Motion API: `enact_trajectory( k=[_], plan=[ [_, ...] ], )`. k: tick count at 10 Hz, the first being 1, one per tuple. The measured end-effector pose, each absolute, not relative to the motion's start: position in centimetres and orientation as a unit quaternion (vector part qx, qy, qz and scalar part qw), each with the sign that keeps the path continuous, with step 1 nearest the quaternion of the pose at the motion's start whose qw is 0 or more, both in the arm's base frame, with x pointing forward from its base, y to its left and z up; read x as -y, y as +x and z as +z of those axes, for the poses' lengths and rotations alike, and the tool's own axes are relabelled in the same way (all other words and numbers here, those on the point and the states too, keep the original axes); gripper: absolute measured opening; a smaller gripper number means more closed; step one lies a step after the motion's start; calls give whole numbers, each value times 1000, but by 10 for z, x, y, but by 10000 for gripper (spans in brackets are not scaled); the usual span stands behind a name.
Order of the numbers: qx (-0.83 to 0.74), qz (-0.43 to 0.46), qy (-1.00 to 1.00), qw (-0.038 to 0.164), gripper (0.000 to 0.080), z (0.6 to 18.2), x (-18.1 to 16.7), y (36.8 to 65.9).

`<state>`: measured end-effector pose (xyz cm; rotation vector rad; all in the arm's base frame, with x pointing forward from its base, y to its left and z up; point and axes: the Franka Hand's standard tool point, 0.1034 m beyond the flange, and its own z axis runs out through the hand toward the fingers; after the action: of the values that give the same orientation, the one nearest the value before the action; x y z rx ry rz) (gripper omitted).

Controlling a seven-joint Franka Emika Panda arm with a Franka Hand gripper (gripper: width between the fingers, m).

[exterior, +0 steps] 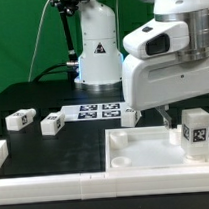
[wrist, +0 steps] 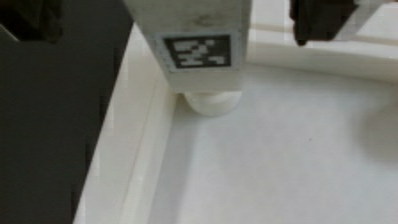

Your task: Assemble one leg

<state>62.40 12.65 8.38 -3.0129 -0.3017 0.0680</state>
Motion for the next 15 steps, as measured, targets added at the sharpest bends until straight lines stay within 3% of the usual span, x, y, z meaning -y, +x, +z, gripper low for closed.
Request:
enact_trajectory(
  k=[1,2,3,4,5,9,15],
  plan=[
    [100,23,-993,57,649,84,-127,624],
    [100,23,-993,57,526,84,-127,624],
    [100,23,-993,57,526,84,-127,624],
    [100,23,-993,56,385,84,-126,624],
    [97,23,-993,54,313,83,-122,624],
    [74,24,-996,52,302,83,-118,625],
    [-320,15,-944,74,296,76,-126,617]
  ],
)
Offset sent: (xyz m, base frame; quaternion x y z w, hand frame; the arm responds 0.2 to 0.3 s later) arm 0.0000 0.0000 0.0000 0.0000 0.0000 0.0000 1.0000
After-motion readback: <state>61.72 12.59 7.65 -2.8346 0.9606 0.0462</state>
